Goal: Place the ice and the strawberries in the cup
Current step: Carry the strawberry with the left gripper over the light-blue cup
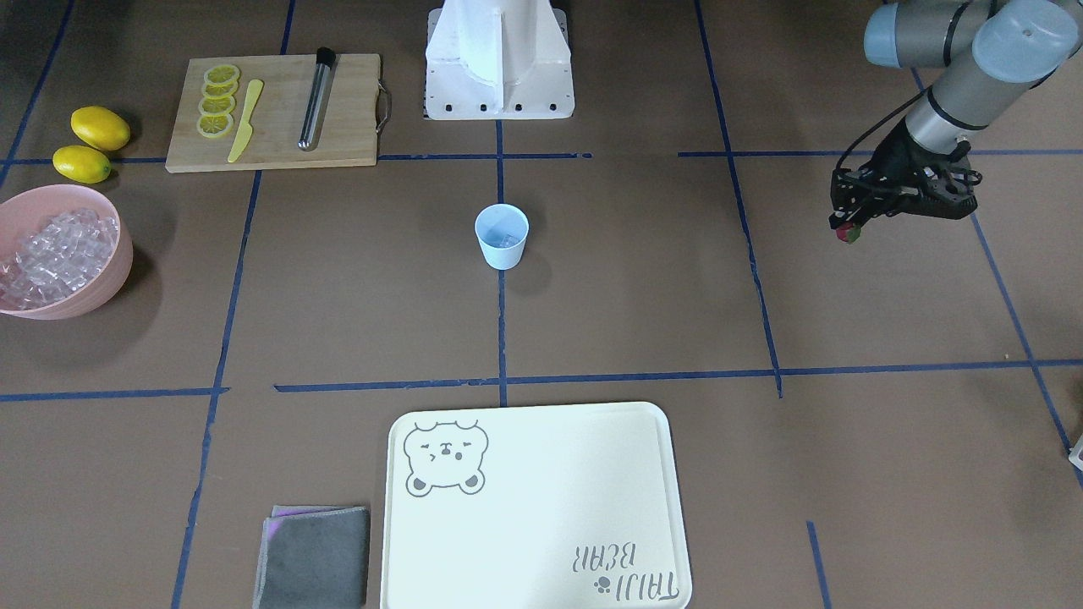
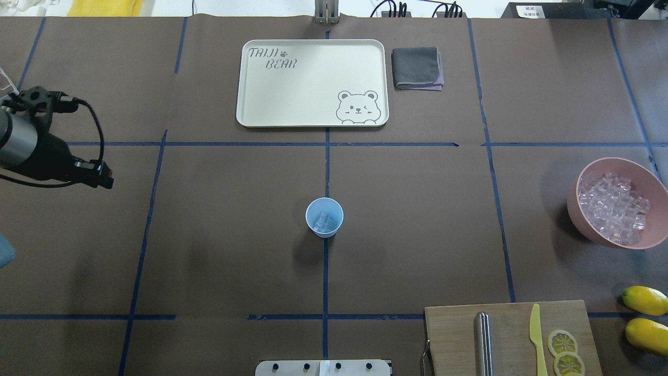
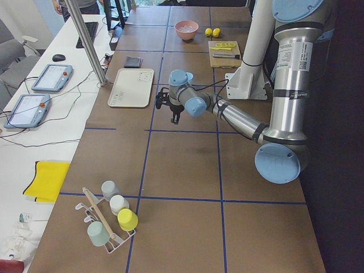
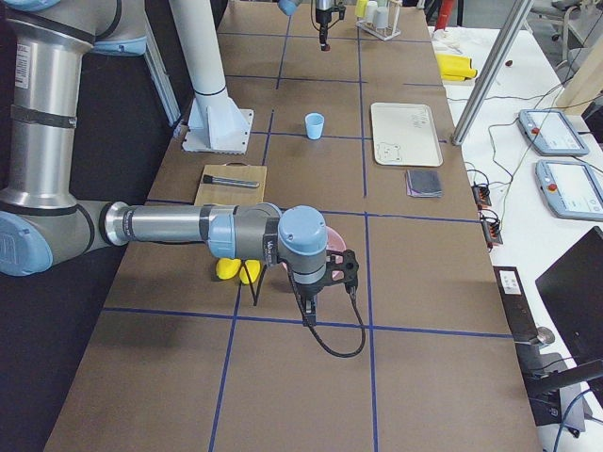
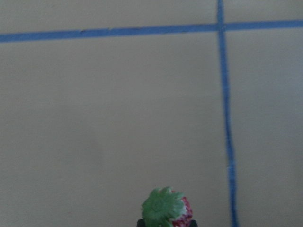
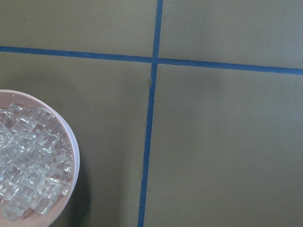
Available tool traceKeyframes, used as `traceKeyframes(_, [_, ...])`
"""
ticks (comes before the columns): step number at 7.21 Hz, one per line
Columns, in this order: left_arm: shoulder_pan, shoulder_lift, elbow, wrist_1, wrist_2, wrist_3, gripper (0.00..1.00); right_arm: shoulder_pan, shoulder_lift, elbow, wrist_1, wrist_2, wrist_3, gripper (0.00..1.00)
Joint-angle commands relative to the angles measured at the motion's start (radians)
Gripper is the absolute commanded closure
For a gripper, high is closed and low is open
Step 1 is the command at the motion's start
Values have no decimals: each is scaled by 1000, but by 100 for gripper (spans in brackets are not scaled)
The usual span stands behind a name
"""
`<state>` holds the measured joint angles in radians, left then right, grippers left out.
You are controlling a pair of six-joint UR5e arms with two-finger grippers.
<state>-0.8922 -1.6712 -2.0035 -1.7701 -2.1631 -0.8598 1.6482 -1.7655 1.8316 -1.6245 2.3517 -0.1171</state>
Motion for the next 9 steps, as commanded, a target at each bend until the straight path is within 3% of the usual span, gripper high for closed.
traceKeyframes(1, [10,-248,-38,325,8,-10,100,-1,0,0,0,0,1,0])
traceKeyframes(2, [33,-357,-38,465,15,-11,100,-1,0,0,-1,0,1,0])
traceKeyframes(3, [94,-416,-35,498,82,-78,100,-1,1,0,0,0,2,0])
traceKeyframes(5, [174,-519,9,500,123,-178,100,-1,1,0,0,0,2,0])
traceKeyframes(9, [309,-760,216,498,204,-373,99,-1,1,0,-1,0,4,0])
